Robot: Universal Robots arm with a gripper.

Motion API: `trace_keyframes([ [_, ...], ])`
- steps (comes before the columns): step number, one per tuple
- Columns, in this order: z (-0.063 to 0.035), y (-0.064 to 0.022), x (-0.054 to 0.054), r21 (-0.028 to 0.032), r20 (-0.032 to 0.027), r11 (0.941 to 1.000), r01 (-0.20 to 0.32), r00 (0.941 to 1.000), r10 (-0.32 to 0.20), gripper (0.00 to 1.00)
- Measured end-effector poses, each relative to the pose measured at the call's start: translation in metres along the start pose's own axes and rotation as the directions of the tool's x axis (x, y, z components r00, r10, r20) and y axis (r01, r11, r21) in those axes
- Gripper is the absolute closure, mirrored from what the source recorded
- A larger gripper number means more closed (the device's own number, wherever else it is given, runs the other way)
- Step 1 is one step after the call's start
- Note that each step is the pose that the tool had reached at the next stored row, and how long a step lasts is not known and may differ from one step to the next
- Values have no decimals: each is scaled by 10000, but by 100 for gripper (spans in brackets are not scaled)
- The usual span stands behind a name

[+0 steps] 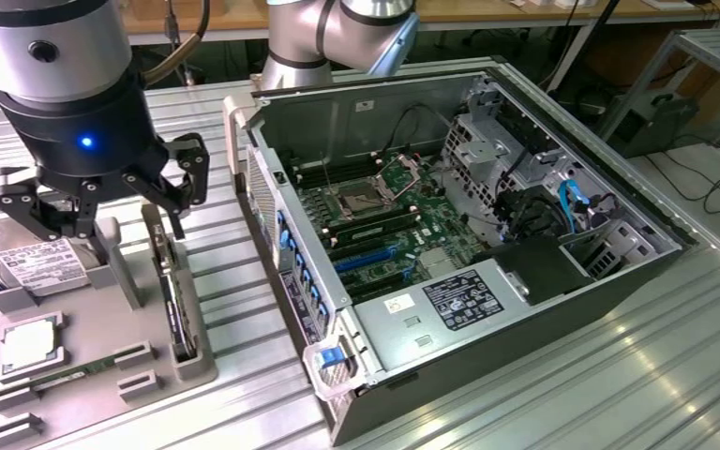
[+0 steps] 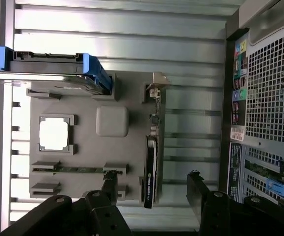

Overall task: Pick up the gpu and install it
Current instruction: 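Pick up the gpu and move the gpu toward the slot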

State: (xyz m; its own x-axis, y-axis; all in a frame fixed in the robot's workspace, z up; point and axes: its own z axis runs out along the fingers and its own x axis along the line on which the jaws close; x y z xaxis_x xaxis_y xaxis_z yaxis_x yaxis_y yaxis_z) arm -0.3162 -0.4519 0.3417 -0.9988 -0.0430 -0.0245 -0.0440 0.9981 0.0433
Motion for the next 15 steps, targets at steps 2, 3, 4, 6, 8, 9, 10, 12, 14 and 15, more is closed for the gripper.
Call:
trace_keyframes([
  [2,23,-1,1,-1,0,10000,0,10000,0,32],
  [3,30,-1,1,-1,0,10000,0,10000,0,32],
  [4,37,-2,1,-3,1,10000,0,10000,0,32],
  [6,51,-2,2,-8,1,10000,-1,10000,1,32],
  [8,72,-3,2,-9,1,10000,0,10000,0,32],
  [9,83,-4,2,-8,0,10000,-1,10000,1,32],
  [10,95,-4,2,-9,0,10000,0,10000,0,32],
  [12,119,-5,3,-11,0,10000,0,10000,0,32],
  [14,147,-7,3,-12,0,10000,0,10000,0,32],
  [15,163,-7,4,-13,1,10000,0,10000,0,32],
])
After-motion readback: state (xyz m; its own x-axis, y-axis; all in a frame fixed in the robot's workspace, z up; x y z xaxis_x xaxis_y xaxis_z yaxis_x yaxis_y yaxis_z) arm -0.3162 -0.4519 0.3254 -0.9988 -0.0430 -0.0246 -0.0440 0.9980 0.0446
